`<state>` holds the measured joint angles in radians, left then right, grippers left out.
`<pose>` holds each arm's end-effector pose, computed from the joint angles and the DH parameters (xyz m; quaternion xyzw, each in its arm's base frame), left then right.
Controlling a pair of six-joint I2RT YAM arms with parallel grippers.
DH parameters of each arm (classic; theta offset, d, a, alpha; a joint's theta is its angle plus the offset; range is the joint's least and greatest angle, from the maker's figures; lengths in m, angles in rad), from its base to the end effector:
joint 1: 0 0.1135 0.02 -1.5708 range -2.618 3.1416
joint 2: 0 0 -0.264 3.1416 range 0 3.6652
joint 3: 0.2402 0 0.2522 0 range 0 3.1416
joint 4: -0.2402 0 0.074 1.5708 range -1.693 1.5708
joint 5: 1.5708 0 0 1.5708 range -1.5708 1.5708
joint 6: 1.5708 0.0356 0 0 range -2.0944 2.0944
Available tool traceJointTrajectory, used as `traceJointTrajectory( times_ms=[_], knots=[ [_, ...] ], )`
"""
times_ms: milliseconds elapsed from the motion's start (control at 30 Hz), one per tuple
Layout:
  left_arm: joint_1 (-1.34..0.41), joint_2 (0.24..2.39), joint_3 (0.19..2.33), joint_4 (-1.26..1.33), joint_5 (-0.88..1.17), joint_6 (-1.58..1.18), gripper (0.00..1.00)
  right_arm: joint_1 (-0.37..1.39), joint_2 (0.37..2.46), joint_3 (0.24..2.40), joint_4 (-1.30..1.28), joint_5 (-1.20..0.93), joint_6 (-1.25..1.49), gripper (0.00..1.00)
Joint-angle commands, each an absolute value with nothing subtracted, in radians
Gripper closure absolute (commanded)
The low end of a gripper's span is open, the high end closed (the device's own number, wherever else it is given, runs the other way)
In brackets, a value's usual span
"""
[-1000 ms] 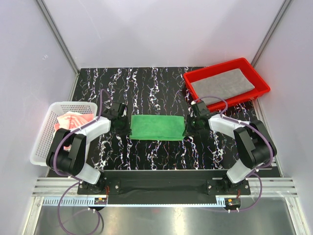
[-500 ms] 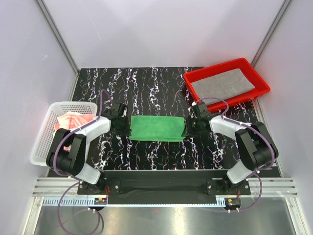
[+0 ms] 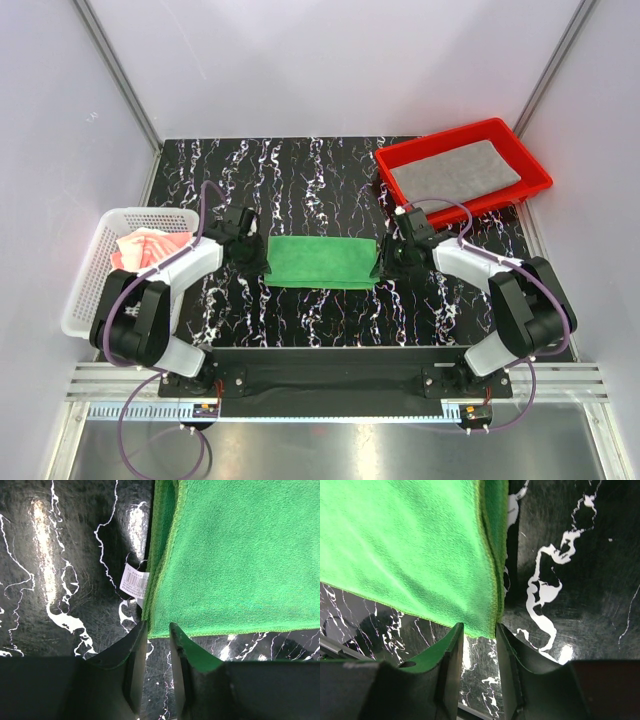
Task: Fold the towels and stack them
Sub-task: Fold the towel
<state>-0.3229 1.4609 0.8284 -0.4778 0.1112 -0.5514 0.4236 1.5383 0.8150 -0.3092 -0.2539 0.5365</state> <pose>0.2573 -0.0903 0.1815 -0.0982 0.9672 -0.1455 0.1835 0.2610 0.1275 0.1671 0.0203 0.9566 0.2301 0.1776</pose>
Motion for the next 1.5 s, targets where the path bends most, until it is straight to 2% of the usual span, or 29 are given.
traceJointTrajectory(
  times_ms=[0,100,433,733,1467],
  knots=[
    [-0.324,1.454,0.838,-0.446,0.146,-0.554,0.71,0.422,1.522,0.804,-0.293,-0.262,0.555,0.61],
    [-0.325,1.462,0.835,-0.442,0.149,-0.555,0.76,0.422,1.516,0.798,-0.290,-0.259,0.557,0.61],
    [-0.325,1.476,0.821,-0.439,0.146,-0.557,0.81,0.422,1.523,0.779,-0.278,-0.262,0.569,0.62],
    [-0.331,1.476,0.813,-0.449,0.112,-0.548,0.74,0.422,1.520,0.769,-0.275,-0.258,0.572,0.62],
    [-0.367,1.454,0.827,-0.514,-0.020,-0.532,0.70,0.422,1.522,0.761,-0.270,-0.259,0.563,0.63]
  ],
)
